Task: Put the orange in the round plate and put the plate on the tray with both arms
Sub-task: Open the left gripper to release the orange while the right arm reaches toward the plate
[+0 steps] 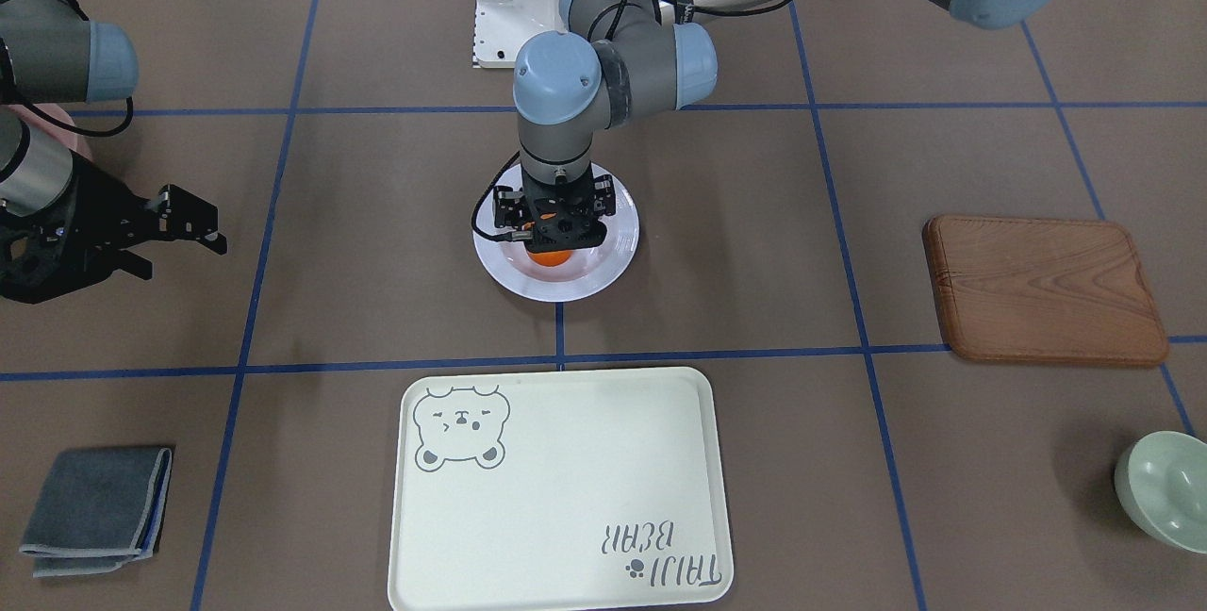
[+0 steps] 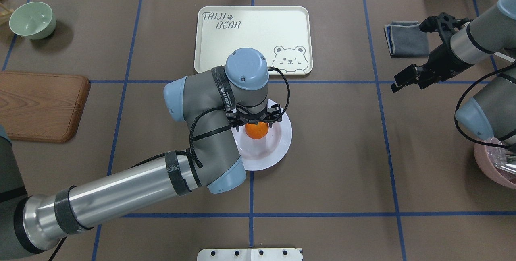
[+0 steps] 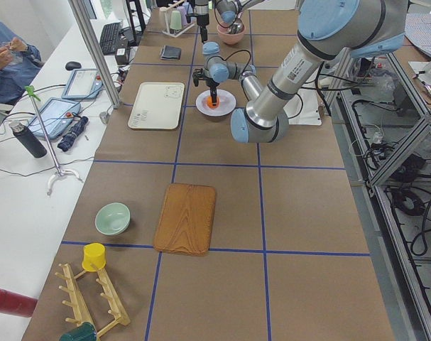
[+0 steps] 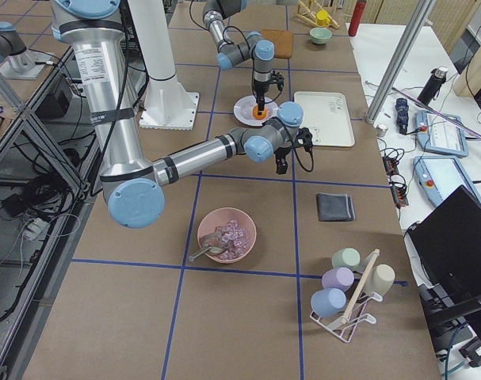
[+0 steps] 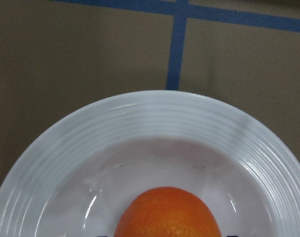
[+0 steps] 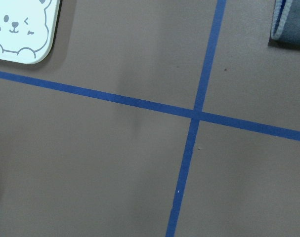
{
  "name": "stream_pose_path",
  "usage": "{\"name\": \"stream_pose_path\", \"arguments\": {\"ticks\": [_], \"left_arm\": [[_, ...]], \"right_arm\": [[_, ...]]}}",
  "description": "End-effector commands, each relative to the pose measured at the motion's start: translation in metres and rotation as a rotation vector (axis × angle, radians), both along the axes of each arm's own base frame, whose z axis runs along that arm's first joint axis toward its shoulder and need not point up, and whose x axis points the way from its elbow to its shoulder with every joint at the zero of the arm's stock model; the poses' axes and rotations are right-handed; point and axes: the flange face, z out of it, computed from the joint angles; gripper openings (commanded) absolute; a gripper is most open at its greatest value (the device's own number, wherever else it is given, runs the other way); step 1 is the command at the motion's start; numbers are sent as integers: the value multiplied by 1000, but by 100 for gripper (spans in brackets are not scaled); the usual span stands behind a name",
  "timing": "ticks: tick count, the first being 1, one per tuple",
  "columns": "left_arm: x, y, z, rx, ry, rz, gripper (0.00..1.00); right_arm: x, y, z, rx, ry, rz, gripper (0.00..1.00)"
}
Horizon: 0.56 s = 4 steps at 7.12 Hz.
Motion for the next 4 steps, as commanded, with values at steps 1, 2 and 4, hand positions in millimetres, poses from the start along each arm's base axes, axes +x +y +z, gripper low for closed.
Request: {"name": "stream_pose_path", "arguments": {"ticks": [1, 2, 4], "left_arm": [[-22, -9, -13, 13, 29, -21, 98], [-66, -14, -9, 31, 68, -51, 98], [-160, -28, 24, -5, 136, -57, 98]], "right_arm": [[-24, 1, -24, -30, -23, 1, 100], [-44, 3, -47, -87, -54, 5, 100], [-88, 19, -77, -127, -108, -13, 100]]}}
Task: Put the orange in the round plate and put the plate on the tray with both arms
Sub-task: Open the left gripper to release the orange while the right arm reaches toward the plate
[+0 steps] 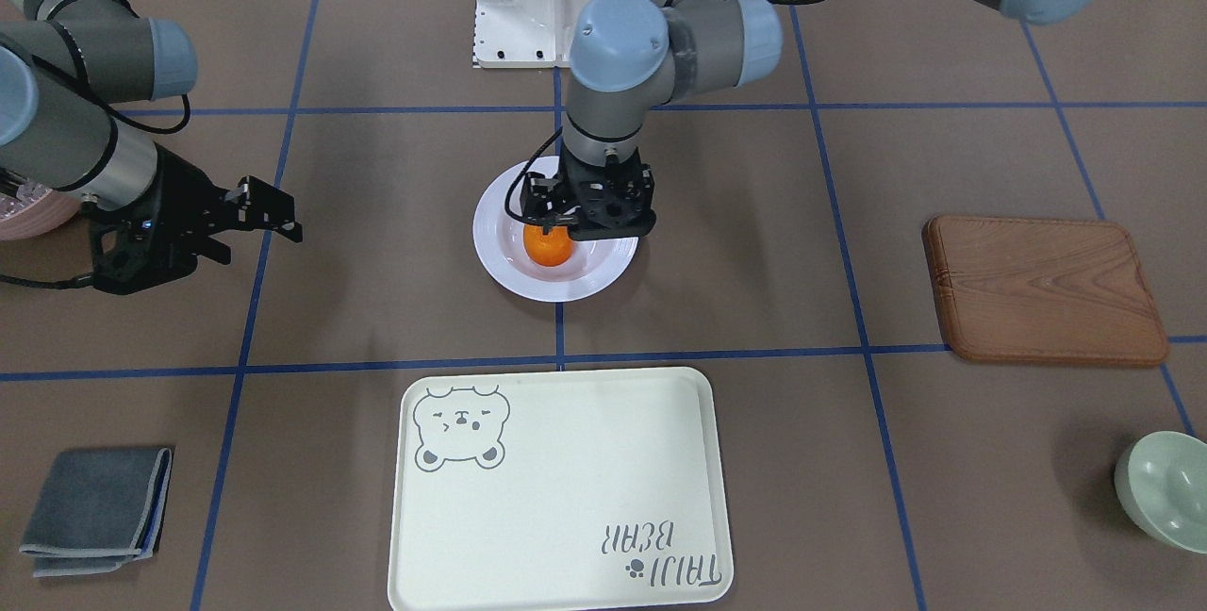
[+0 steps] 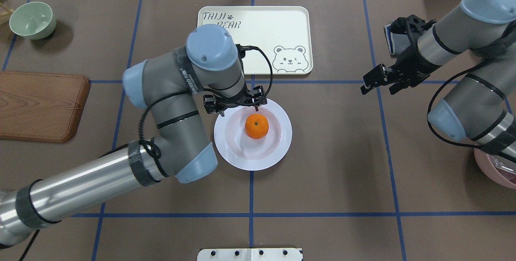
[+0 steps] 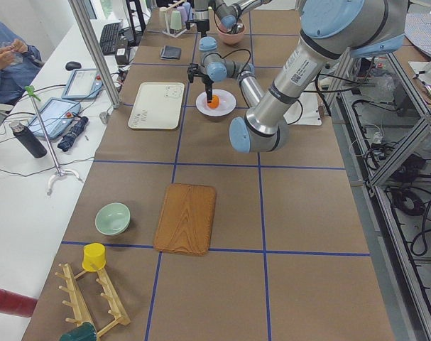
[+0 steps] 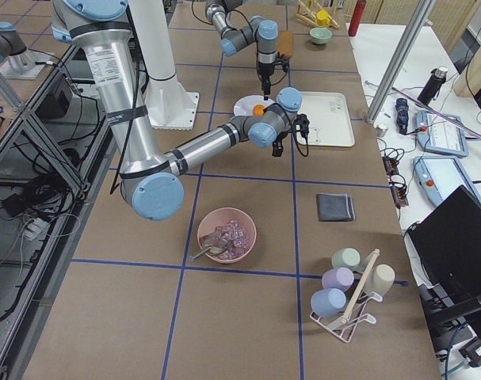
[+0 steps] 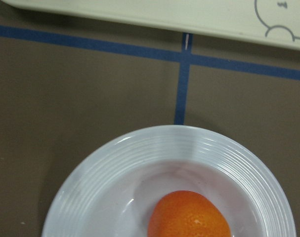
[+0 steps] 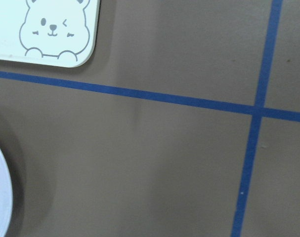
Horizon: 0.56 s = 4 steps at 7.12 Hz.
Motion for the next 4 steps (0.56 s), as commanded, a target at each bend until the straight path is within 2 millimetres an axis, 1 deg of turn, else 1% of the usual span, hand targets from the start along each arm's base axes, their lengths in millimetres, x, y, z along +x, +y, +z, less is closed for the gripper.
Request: {"name": "stream_pose_path", "arguments": {"ticks": [1, 2, 3, 4], "left_arm": [[-93, -9, 28, 13, 61, 17, 98], [-121, -11, 37, 35, 65, 1, 98], [-135, -19, 41, 33, 61, -23, 98], [-149, -30, 45, 28, 57, -47, 98]], "right_arm": [[-45, 22, -17, -39, -84, -10, 100], [-58, 31, -20, -72, -143, 9, 100], [-68, 42, -24, -96, -205, 21, 100], [-78, 48, -29, -114, -265, 28, 100]]}}
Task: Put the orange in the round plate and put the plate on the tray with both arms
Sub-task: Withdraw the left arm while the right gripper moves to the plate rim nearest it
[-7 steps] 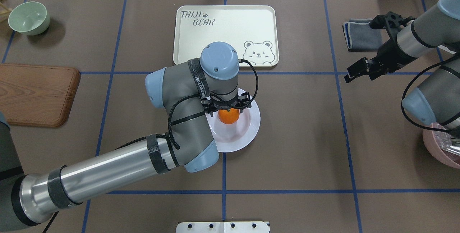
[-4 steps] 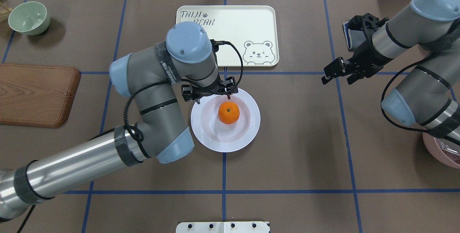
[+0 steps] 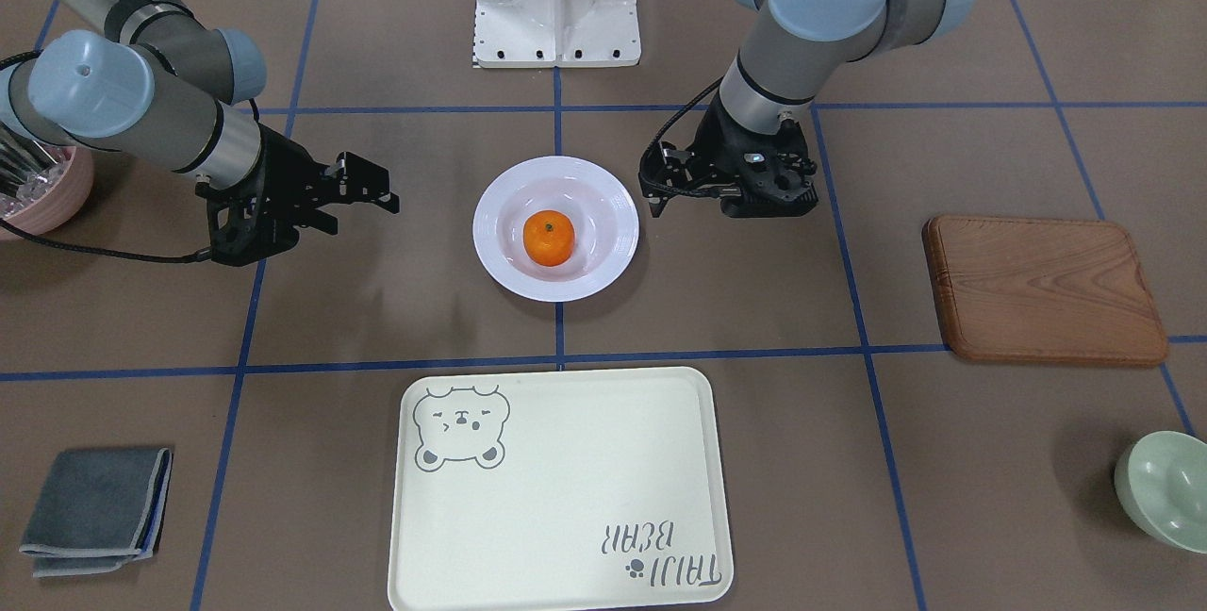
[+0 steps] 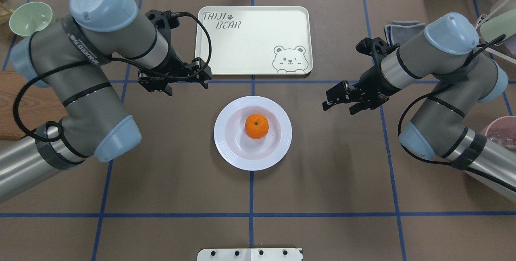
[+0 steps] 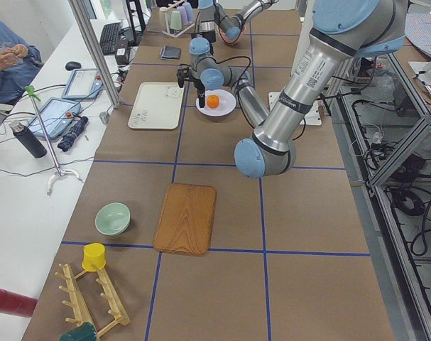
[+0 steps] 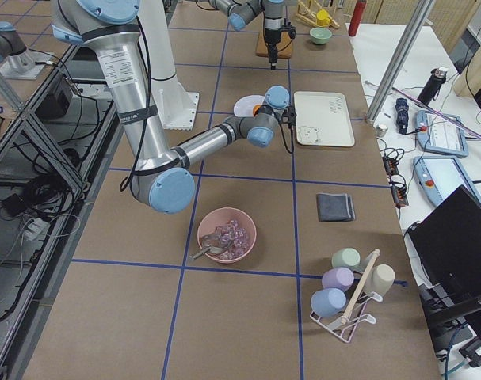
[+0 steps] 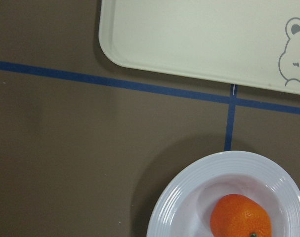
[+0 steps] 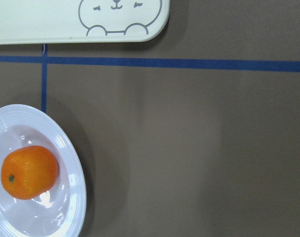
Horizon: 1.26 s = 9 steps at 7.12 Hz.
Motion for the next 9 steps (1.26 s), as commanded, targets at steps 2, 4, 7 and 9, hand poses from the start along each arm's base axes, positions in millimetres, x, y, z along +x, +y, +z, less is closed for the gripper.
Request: {"name": "stream_pose_path", "arguments": {"ticks": [2, 4, 7, 9], "left_arm": [[-48, -17, 24, -16, -15, -64, 98], [-83, -35, 46, 21, -48, -83, 98], [-127, -39, 100, 98, -123, -37, 98], [-132, -43, 105, 89, -130, -47, 98]], "right_arm": [[-40, 35, -7, -47, -214, 80, 100], [-71, 66, 9, -122, -392, 197, 100], [-92, 99, 20, -194, -495, 338, 100], [-115, 121, 21, -208, -517, 415, 100]]}}
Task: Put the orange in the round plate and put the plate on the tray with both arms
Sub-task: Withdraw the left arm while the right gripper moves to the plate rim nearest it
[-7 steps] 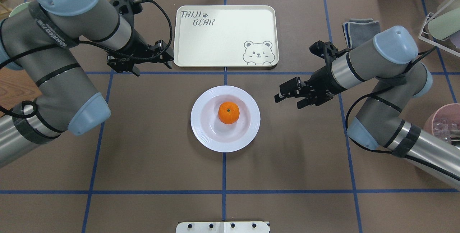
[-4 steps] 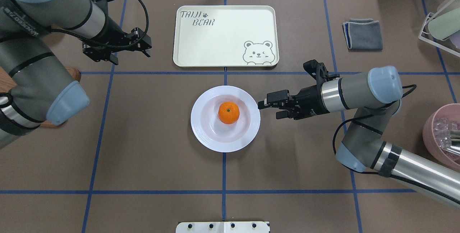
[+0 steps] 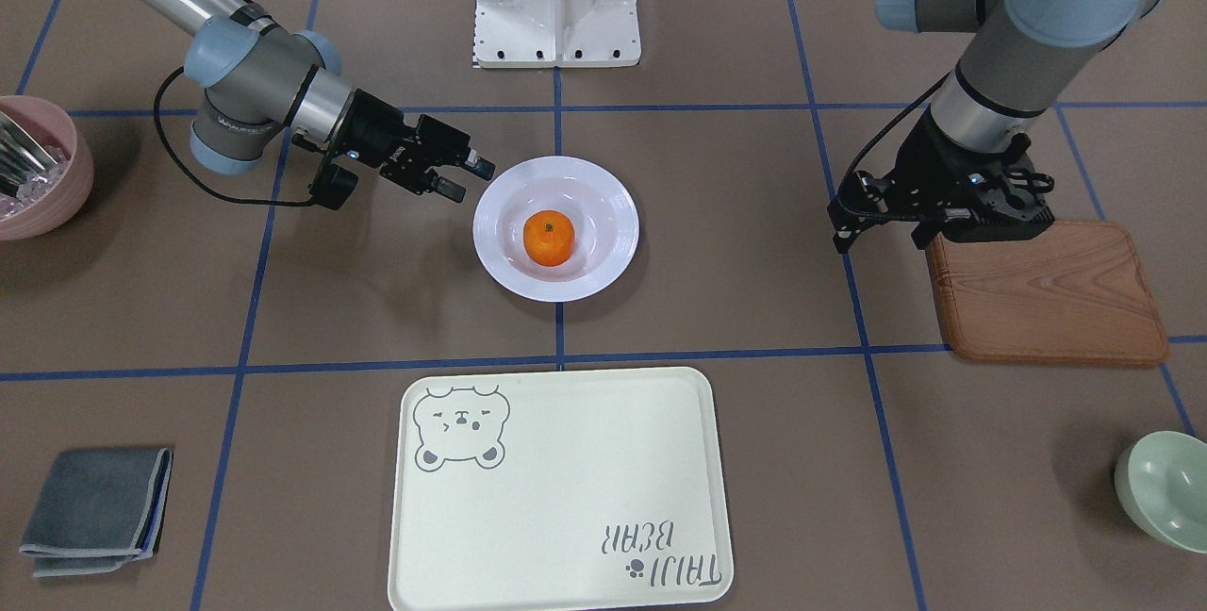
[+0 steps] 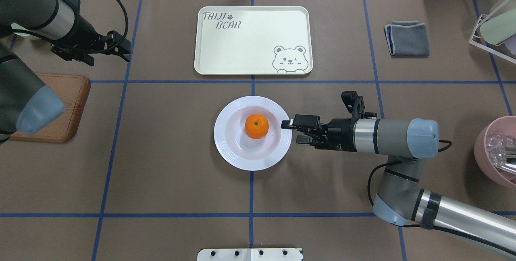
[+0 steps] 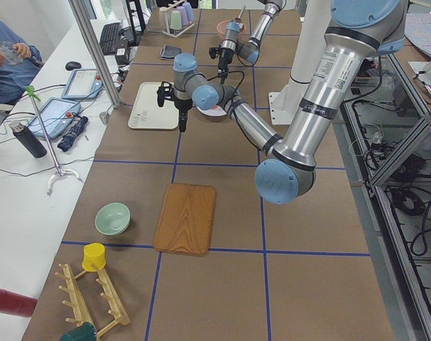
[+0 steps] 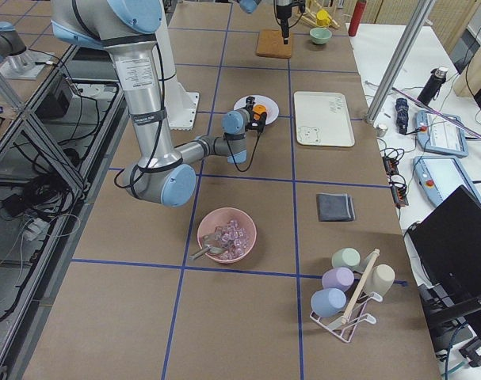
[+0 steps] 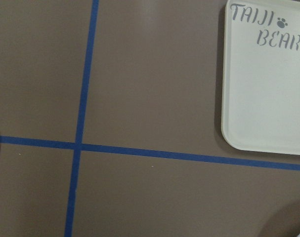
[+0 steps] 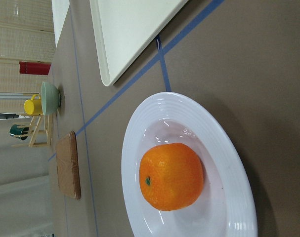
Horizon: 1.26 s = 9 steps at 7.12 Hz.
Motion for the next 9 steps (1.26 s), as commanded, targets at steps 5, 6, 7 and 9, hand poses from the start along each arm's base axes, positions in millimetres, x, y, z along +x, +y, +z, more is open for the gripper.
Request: {"name": "stream_pose_path", "arguments": {"ticks": [5, 6, 7, 9], "left_arm": [[-4, -1, 13, -14, -15, -3, 98], [-4, 0, 13, -13, -14, -3, 98], [-4, 1, 12, -10, -12, -3, 98], [-6, 1, 11, -9, -11, -5, 98]], "right_arm": [[-24, 11, 26, -51, 36, 74, 100], [-28, 10, 19, -50, 26, 80, 100], [-31, 7, 19, -55, 28, 104, 100], [-44, 2, 18, -60, 36, 106, 100]]}}
